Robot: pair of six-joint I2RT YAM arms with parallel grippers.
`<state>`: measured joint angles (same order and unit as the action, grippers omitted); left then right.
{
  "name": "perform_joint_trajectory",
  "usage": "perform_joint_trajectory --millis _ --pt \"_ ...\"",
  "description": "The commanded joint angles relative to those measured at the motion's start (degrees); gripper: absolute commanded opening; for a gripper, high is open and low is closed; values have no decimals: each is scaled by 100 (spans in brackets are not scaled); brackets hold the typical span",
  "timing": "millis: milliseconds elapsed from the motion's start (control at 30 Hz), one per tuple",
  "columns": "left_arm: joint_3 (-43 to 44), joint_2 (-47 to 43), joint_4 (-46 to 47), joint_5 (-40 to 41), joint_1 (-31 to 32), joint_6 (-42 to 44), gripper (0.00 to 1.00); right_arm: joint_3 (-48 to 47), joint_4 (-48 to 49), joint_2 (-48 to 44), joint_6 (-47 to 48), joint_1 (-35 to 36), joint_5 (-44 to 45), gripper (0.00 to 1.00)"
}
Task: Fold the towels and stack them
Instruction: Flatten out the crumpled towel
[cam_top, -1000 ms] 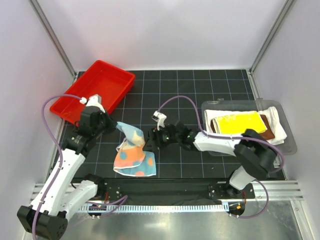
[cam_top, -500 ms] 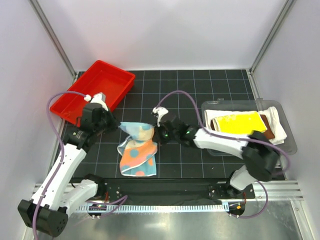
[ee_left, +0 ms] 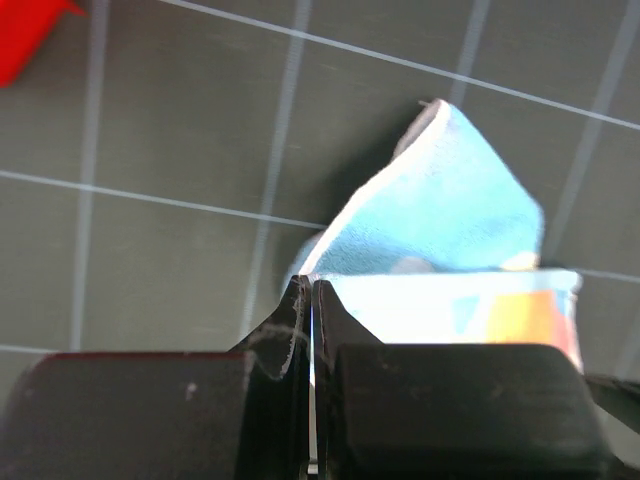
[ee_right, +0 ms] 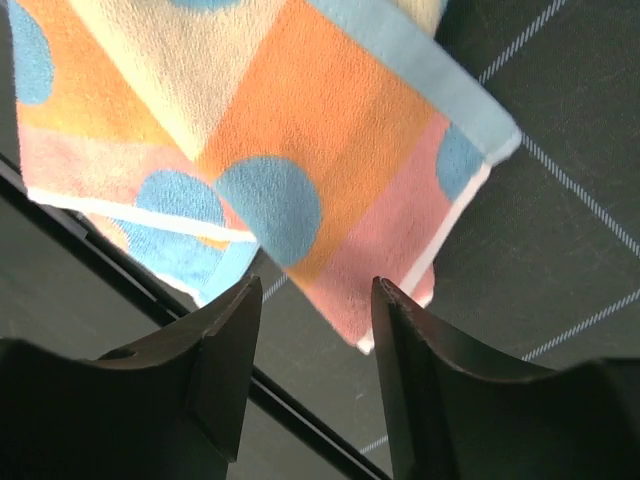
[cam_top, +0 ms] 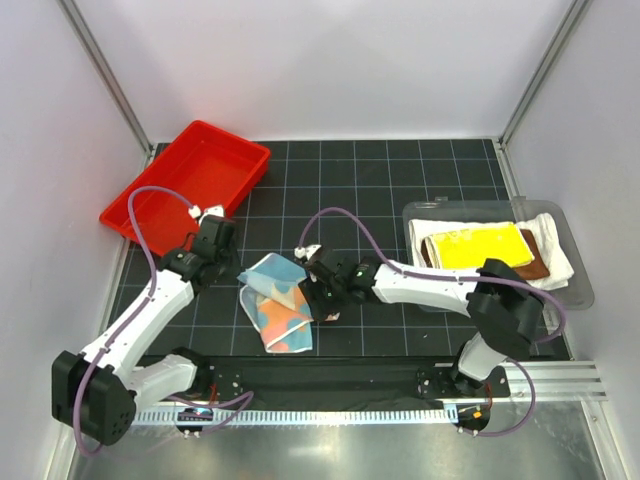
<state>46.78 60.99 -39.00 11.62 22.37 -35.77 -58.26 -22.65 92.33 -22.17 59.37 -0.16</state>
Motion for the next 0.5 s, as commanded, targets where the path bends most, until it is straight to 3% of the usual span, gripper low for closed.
perform_joint_trajectory --millis 0,133,167,267,467 --pt "190 140 -186 780 -22 246 0 -273 166 -435 -15 -162 -282 55" --pt "279 501 -274 799 -31 290 0 -292 427 -655 143 -882 -983 61" --pt "279 562 -266 755 -31 290 0 -135 585 -673 274 -1275 -1551 63" --pt "252 695 -204 719 -40 255 0 -53 1043 -410 616 -1813 -2030 61" --pt "270 721 -81 588 -40 237 0 -431 1280 653 1232 -1938 -2883 58"
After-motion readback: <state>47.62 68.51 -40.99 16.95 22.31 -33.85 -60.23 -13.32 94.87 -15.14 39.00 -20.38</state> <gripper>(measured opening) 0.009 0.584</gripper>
